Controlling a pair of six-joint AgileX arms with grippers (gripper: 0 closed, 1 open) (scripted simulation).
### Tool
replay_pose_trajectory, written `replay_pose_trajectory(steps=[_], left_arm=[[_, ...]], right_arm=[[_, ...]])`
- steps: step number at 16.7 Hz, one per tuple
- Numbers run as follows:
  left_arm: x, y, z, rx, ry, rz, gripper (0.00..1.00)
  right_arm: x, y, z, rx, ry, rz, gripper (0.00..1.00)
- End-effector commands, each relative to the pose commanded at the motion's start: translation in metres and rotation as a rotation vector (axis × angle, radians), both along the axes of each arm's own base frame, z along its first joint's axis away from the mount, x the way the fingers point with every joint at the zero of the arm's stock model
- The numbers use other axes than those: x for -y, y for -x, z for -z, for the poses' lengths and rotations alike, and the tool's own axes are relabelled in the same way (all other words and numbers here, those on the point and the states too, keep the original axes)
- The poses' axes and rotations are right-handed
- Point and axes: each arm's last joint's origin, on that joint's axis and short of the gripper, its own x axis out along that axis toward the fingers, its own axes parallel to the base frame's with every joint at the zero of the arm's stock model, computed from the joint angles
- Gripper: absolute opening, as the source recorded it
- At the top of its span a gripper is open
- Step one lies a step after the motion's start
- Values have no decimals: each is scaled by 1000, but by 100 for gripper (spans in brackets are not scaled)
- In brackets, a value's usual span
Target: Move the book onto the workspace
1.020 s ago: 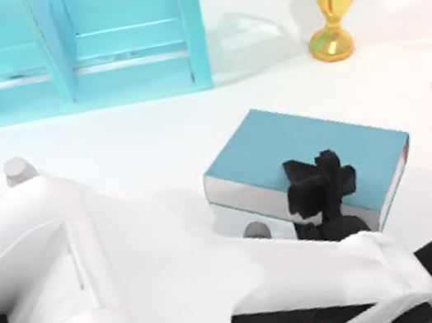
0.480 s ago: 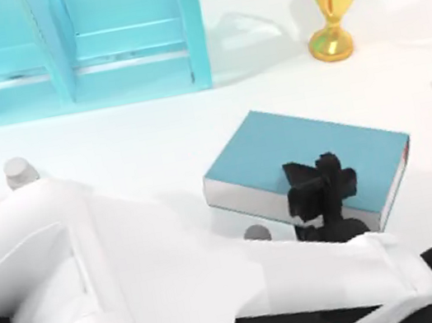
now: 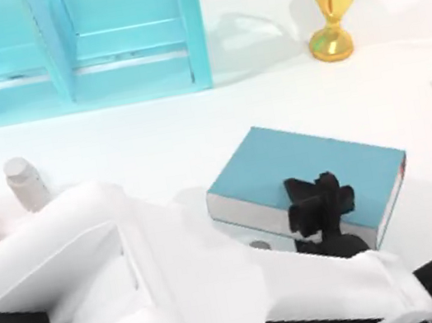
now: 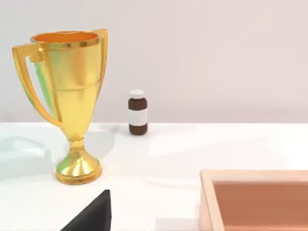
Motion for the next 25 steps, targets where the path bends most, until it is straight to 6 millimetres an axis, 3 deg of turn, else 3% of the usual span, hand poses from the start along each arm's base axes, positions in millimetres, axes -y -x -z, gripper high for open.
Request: replay_pose_trajectory(steps=[4,17,25], left_arm=[[0,0,3,-1,-1,0,0],[0,0,3,-1,-1,0,98],[0,0,3,-1,-1,0,100]], right_arm=[[0,0,0,0,0,0,100],[0,0,0,0,0,0,100],[0,0,0,0,0,0,100]])
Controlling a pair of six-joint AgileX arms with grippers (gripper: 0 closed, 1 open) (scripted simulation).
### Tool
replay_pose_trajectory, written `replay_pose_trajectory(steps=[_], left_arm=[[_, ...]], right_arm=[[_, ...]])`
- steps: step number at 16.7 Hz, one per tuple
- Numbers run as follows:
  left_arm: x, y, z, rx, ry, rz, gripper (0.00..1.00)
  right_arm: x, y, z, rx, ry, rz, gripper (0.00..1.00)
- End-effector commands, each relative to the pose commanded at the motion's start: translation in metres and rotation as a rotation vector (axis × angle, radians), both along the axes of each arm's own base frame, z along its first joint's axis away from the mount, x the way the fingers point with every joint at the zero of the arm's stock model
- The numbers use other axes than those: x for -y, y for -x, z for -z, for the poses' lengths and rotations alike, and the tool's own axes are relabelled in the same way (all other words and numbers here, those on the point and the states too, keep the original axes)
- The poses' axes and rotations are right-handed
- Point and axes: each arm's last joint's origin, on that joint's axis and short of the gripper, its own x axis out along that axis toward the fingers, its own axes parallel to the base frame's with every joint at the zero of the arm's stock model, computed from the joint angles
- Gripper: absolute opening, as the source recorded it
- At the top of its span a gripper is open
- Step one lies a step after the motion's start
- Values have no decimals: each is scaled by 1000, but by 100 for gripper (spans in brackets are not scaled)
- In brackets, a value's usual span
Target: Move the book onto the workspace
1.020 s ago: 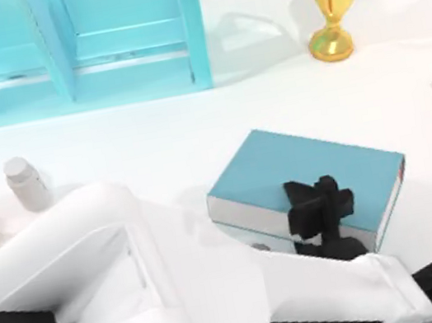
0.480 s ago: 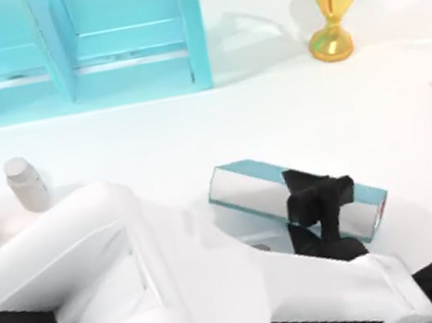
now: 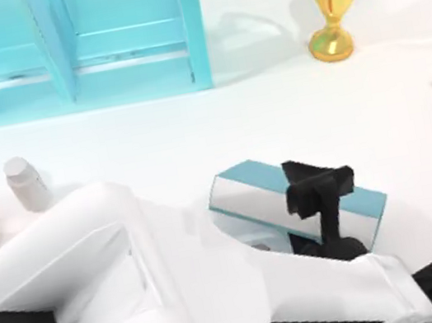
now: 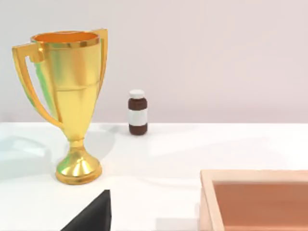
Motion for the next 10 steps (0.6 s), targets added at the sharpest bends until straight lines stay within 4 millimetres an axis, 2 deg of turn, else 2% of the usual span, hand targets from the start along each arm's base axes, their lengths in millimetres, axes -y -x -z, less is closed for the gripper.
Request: replay_pose_trajectory(steps=[3,5,10], left_arm=[[1,3,1,-2,0,4,100],[4,11,1,-6,11,15,100],[12,54,4,-29,50,41,100]], right_arm=[[0,0,0,0,0,0,100],[0,0,0,0,0,0,100],[0,0,0,0,0,0,100]])
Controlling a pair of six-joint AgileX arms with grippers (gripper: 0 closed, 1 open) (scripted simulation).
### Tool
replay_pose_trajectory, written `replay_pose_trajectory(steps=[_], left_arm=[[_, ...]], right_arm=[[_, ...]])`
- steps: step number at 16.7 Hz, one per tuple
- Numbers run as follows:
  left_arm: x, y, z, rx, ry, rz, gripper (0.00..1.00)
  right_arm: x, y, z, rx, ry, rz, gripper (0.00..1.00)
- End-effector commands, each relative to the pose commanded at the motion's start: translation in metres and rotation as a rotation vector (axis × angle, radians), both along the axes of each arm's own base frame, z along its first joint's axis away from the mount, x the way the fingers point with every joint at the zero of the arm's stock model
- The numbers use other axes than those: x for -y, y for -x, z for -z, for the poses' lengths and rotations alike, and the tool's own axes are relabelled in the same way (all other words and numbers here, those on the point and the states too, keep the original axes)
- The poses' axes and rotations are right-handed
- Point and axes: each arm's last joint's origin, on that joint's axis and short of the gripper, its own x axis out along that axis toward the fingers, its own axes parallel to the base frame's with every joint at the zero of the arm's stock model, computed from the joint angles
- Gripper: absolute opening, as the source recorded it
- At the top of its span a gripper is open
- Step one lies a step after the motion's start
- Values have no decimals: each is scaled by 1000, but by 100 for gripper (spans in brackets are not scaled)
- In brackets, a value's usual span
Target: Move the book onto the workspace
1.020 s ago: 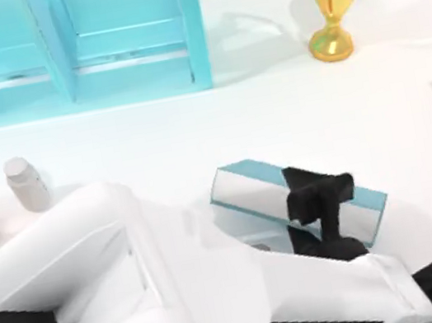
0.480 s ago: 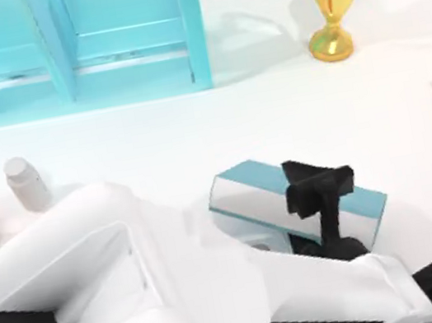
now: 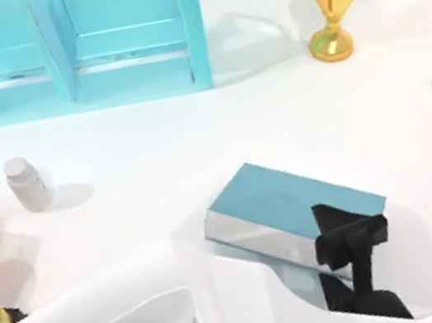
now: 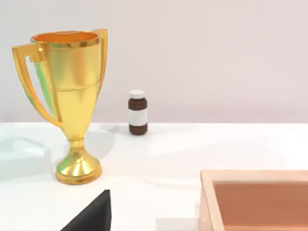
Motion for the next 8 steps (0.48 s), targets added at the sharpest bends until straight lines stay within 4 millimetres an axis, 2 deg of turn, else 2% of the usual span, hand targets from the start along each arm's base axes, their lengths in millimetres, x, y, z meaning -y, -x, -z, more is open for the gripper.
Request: replay_pose_trajectory(steps=[8], left_arm=[[-11,74,-6,0,-37,-23,100]], right_arm=[[0,0,0,0,0,0,100]])
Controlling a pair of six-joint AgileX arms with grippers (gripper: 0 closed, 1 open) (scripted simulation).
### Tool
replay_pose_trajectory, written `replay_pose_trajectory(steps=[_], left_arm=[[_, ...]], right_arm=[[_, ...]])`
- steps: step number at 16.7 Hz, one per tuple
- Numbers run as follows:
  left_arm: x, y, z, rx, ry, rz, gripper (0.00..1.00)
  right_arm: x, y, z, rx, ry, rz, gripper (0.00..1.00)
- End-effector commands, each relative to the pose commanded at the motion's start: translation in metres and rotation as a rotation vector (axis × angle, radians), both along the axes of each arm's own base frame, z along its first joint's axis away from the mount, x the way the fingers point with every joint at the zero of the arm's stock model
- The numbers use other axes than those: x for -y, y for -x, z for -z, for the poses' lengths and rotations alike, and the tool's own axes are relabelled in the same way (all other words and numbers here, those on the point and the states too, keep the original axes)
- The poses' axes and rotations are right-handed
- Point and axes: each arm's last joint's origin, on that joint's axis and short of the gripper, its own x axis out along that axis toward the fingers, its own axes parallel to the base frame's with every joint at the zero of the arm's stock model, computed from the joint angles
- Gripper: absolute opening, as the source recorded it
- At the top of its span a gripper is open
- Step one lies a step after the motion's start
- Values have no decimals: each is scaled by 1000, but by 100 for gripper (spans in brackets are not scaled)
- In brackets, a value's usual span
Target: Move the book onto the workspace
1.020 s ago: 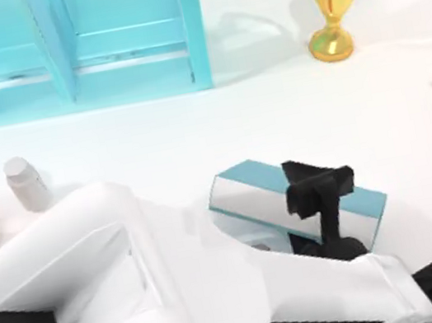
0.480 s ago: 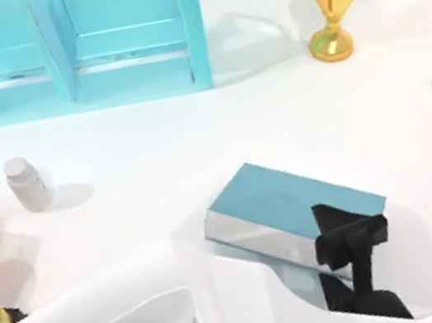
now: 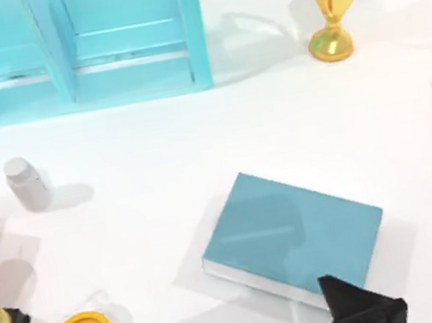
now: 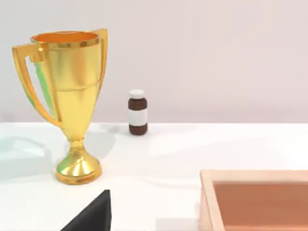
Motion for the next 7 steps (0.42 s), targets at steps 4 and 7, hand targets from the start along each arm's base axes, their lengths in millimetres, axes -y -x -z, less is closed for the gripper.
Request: replay_pose_trajectory(steps=[4,7], left_arm=[[-4,20,-6,23,-15,-14,100],[-5,23,-7,27,-16,-16,100]], right_arm=[[0,0,0,0,0,0,100],[0,0,0,0,0,0,100]])
